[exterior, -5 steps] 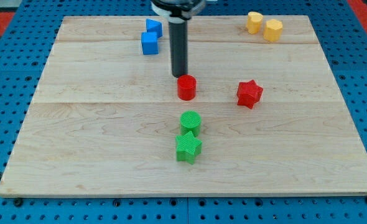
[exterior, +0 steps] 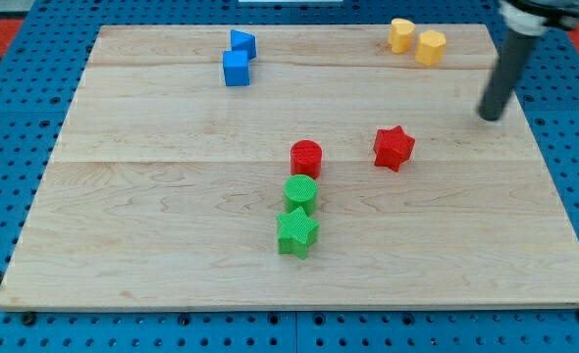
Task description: Slide red star to the left side of the red circle
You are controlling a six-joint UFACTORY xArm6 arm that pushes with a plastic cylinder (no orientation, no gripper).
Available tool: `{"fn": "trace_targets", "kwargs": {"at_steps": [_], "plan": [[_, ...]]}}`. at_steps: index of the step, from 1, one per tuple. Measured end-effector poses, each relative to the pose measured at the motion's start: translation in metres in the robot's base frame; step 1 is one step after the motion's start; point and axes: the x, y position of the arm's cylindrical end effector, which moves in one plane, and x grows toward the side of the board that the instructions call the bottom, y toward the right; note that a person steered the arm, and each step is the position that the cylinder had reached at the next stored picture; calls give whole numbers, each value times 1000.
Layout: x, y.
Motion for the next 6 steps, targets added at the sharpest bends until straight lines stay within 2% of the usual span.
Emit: {"fn": "trace_targets", "kwargs": {"at_steps": [1, 2, 5, 6], "plan": [[44, -43], [62, -102], [-37, -235], [-45, -274]]}}
